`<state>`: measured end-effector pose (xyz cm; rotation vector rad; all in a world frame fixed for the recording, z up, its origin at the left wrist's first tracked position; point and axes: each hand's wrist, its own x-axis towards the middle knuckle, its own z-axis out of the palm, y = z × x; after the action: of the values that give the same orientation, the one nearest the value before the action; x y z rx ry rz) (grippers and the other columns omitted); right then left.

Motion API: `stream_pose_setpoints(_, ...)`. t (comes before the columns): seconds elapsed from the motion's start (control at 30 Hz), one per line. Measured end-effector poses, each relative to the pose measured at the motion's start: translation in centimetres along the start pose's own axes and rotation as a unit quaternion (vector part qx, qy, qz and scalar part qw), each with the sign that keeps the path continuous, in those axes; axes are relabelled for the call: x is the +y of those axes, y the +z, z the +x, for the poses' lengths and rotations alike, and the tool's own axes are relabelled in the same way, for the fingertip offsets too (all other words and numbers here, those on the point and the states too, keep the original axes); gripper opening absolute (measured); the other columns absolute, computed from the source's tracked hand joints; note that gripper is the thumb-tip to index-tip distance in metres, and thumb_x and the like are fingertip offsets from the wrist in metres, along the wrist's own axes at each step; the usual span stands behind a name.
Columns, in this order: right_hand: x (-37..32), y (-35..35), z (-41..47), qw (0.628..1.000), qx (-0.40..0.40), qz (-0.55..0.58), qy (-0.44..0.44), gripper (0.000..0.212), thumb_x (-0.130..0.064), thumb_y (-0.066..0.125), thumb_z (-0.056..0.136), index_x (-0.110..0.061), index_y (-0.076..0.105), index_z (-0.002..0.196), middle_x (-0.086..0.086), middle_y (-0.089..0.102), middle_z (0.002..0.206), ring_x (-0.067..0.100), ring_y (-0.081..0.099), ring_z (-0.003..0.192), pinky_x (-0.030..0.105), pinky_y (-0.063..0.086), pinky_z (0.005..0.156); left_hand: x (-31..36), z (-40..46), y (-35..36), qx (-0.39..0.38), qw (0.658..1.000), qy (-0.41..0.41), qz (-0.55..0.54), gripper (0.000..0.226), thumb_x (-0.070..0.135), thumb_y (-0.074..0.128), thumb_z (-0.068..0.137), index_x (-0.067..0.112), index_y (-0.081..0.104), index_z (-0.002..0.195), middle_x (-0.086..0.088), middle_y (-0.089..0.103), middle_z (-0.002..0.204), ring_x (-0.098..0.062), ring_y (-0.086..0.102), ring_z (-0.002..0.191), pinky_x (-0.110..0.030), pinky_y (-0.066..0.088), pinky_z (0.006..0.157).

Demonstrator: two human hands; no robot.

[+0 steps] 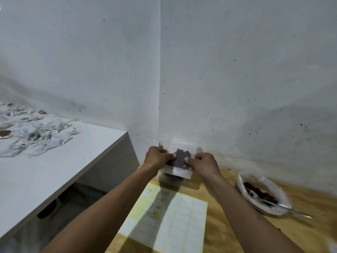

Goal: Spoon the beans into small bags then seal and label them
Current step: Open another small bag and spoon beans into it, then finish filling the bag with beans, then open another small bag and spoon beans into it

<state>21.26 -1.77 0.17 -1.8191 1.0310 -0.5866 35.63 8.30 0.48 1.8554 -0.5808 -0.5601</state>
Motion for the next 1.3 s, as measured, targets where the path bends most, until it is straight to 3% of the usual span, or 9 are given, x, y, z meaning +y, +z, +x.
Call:
stream_pose_setpoints(0.17,2.0,3.6,-0.2,0.984,-0.012,-0.174,0.049,0.041,-0.049,0.062,0.091,-0.01,0.069,0.1,0.011,0.07,0.101,0.031,0.066,0.093,0.042,0.055,0.078,-3.4,1.8,0.5,-0.001,0.986,-0.023,0.163,0.043,0.032,0.086,0.079,0.018,0.05,0.063,-0.004,0.057,0.077,-0.025,0.057,0.076,-0.038,0.053,0.078)
stream_pose_setpoints(0.33,1.2,3.9,0.0,0.982,-0.033,-0.18,0.047,0.032,-0.037,0.061,0.096,-0.006,0.066,0.096,0.01,0.068,0.091,0.027,0.065,0.08,0.029,0.039,0.052,-4.0,3.1,0.7,-0.027,0.985,-0.022,0.166,0.032,0.033,0.086,0.079,0.008,0.067,0.072,-0.009,0.06,0.07,-0.023,0.053,0.068,-0.032,0.039,0.063)
stream_pose_setpoints(0.57,0.6,3.0,0.2,0.986,-0.047,-0.149,0.053,0.03,-0.033,0.067,0.092,-0.004,0.067,0.099,0.013,0.07,0.096,0.029,0.068,0.087,0.036,0.052,0.066,-4.3,3.5,0.7,-0.029,0.985,-0.022,0.168,0.027,0.037,0.084,0.08,0.016,0.067,0.078,-0.006,0.06,0.075,-0.02,0.054,0.073,-0.032,0.04,0.066)
stream_pose_setpoints(0.67,1.0,2.0,-0.1,0.988,-0.053,-0.138,0.042,0.032,-0.045,0.067,0.086,-0.013,0.067,0.095,0.006,0.07,0.095,0.026,0.067,0.084,0.045,0.059,0.077,-4.3,2.8,0.7,-0.013,0.985,-0.005,0.17,0.042,0.037,0.079,0.085,0.01,0.071,0.115,-0.01,0.07,0.111,-0.028,0.065,0.102,-0.034,0.049,0.083)
stream_pose_setpoints(0.77,0.8,-0.3,-1.2,0.983,-0.068,-0.168,0.018,0.034,-0.04,0.064,0.093,-0.009,0.065,0.107,0.006,0.066,0.099,0.018,0.062,0.076,0.036,0.052,0.066,-3.1,1.4,0.9,0.036,0.978,0.034,0.205,0.065,0.038,0.077,0.088,0.009,0.055,0.141,-0.012,0.06,0.14,-0.031,0.06,0.123,-0.042,0.051,0.1)
stream_pose_setpoints(0.87,0.0,-4.0,-2.6,0.975,-0.042,-0.215,-0.033,0.051,-0.039,0.065,0.094,-0.008,0.059,0.135,0.011,0.063,0.13,0.025,0.064,0.108,0.035,0.052,0.09,-1.0,-0.3,2.1,0.064,0.972,0.08,0.212,0.061,0.039,0.075,0.088,0.012,0.057,0.139,-0.011,0.062,0.138,-0.03,0.06,0.123,-0.041,0.052,0.099)
stream_pose_setpoints(0.93,-0.9,-7.0,-3.9,0.971,-0.021,-0.233,-0.053,0.054,-0.042,0.065,0.094,-0.011,0.058,0.137,0.008,0.062,0.135,0.024,0.061,0.118,0.028,0.046,0.093,0.9,-1.9,3.6,0.057,0.971,0.109,0.206,0.057,0.04,0.072,0.089,0.013,0.058,0.137,-0.01,0.065,0.132,-0.028,0.061,0.12,-0.037,0.05,0.095)
stream_pose_setpoints(1.13,-0.8,-18.0,-8.6,0.968,0.087,-0.232,-0.05,0.043,-0.041,0.066,0.093,-0.015,0.067,0.127,0.003,0.068,0.125,0.017,0.065,0.101,0.027,0.045,0.088,6.0,-9.0,10.5,-0.045,0.962,0.214,0.165,0.041,0.041,0.07,0.09,0.017,0.066,0.123,-0.003,0.073,0.103,-0.023,0.067,0.102,-0.032,0.048,0.082)
stream_pose_setpoints(1.3,3.2,-26.9,-12.6,0.955,0.156,-0.249,0.042,0.031,-0.03,0.07,0.091,0.0,0.077,0.093,0.003,0.076,0.103,0.025,0.068,0.086,0.031,0.051,0.074,7.7,-15.8,16.8,-0.187,0.904,0.329,0.197,0.033,0.039,0.069,0.092,0.014,0.072,0.114,-0.006,0.075,0.095,-0.022,0.068,0.09,-0.033,0.052,0.076)
